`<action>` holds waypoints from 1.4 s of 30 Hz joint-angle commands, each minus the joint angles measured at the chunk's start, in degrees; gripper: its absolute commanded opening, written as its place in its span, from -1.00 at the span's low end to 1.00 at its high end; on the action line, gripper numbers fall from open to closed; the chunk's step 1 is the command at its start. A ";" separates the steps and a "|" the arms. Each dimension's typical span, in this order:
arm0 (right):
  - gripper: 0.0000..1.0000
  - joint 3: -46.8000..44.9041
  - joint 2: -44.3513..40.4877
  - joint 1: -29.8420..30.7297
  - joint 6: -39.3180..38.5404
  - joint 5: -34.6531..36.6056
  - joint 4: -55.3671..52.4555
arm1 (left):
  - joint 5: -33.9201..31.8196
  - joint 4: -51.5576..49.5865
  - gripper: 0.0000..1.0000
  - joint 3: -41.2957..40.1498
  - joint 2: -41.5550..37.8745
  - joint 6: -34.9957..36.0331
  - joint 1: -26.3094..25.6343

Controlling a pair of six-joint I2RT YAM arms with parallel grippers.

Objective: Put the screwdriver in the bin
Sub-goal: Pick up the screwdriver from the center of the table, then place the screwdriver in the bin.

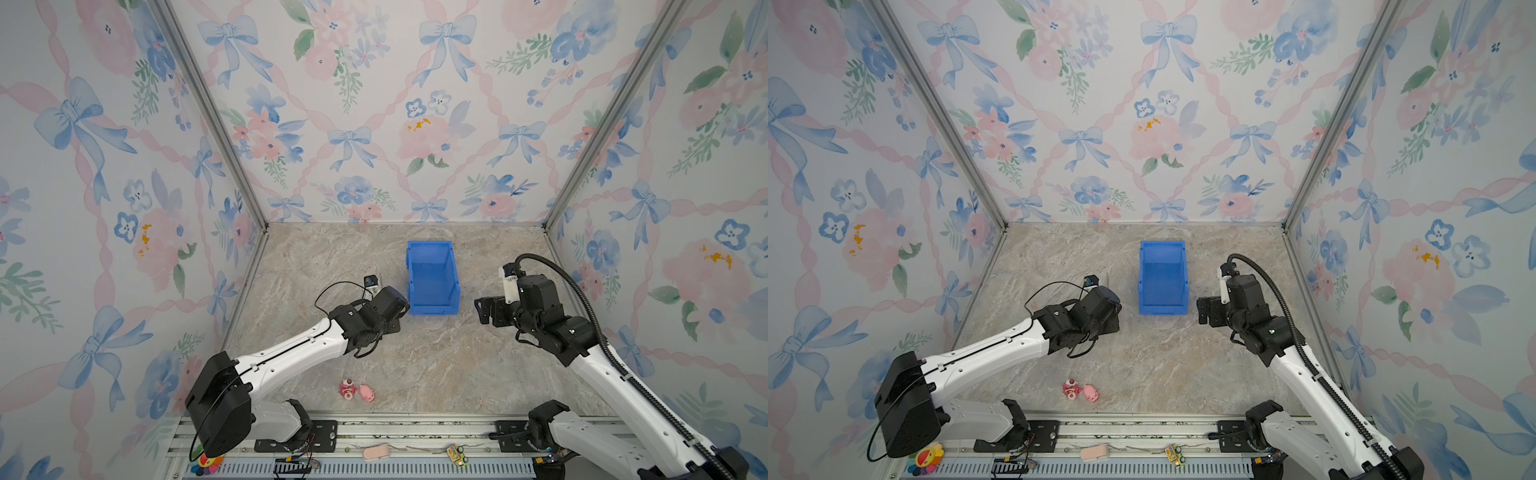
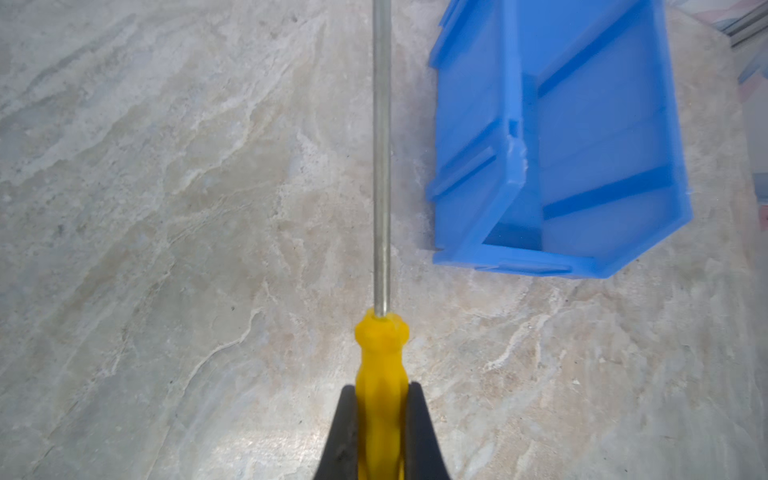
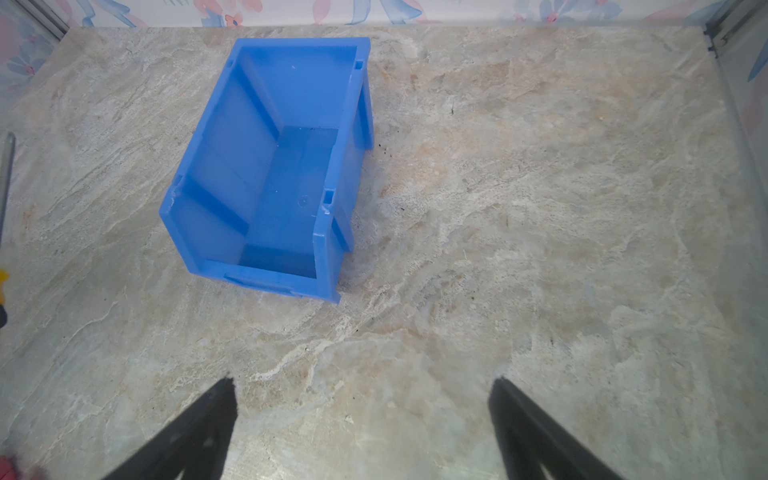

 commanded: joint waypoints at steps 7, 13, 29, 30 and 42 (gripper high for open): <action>0.93 0.17 -0.09 -2.52 3.33 1.21 -3.66 | 6.47 4.38 -1.00 13.90 12.26 9.49 -0.03; 0.94 -2.00 0.10 -3.94 5.26 1.06 -2.33 | 9.91 5.67 -1.00 22.34 19.86 12.29 -0.14; 0.93 -1.80 -0.85 -5.36 5.77 2.30 -2.72 | 6.87 5.61 -1.00 35.05 36.50 10.87 0.36; 0.94 -1.61 -0.76 -5.41 5.56 2.30 -2.88 | 6.85 5.63 -1.00 35.26 37.10 10.56 0.54; 0.94 0.14 1.11 -5.76 3.62 1.17 -3.33 | 5.17 5.59 -1.00 36.83 42.94 9.36 1.71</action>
